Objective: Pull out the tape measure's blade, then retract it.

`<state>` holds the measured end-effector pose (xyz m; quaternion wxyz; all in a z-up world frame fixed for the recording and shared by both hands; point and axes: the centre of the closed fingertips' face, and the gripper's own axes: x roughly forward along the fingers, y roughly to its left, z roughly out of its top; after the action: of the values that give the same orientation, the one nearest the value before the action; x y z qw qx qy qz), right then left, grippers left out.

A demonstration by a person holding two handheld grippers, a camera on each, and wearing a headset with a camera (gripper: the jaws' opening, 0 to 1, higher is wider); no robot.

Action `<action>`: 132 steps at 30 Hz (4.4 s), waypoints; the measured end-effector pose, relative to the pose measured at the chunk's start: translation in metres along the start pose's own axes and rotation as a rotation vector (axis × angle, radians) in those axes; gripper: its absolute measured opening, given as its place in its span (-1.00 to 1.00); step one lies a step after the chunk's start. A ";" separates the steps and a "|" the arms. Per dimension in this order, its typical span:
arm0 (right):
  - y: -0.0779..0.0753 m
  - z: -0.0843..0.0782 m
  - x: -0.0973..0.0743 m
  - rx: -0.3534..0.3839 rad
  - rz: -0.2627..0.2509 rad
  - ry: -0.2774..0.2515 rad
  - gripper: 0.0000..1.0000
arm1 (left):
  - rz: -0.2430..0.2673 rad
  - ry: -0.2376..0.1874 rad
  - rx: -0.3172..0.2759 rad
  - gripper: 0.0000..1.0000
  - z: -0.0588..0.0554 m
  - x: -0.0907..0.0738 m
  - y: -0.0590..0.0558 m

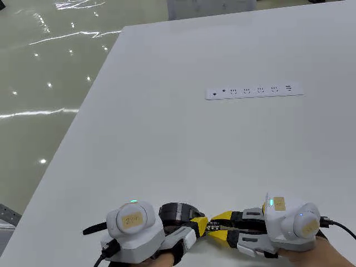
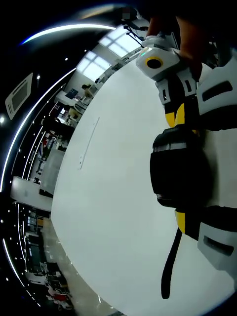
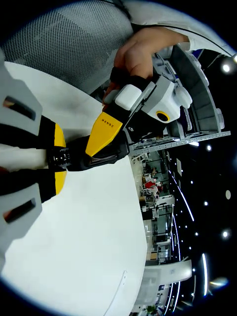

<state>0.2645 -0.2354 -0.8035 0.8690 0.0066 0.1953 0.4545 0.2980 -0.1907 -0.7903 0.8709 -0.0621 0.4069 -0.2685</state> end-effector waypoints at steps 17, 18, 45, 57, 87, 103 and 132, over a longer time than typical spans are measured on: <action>0.001 -0.004 0.003 -0.001 0.014 0.021 -0.73 | 0.000 -0.003 0.035 0.19 -0.002 0.000 -0.002; 0.002 -0.005 0.004 -0.003 0.016 0.025 -0.72 | 0.001 0.000 0.047 0.19 -0.002 0.001 -0.003; 0.005 -0.005 -0.017 -0.003 -0.010 0.076 -0.58 | -0.091 0.022 0.127 0.19 -0.004 -0.008 -0.005; 0.005 -0.001 -0.033 0.053 -0.040 0.089 -0.41 | -0.154 0.059 0.232 0.21 -0.002 -0.016 -0.001; 0.014 0.014 -0.082 0.102 -0.152 0.117 -0.01 | -0.323 0.037 0.337 0.47 0.017 -0.052 0.009; 0.019 0.008 -0.116 0.096 -0.225 0.152 0.29 | -0.342 0.019 0.409 0.49 0.022 -0.075 0.025; 0.022 -0.011 -0.181 0.174 -0.385 0.173 0.76 | -0.362 0.018 0.454 0.76 0.008 -0.104 0.050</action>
<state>0.1506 -0.3676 -0.7489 0.9159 0.0053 0.3051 0.2607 0.2702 -0.0955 -0.7309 0.7968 0.0653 0.3262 -0.5044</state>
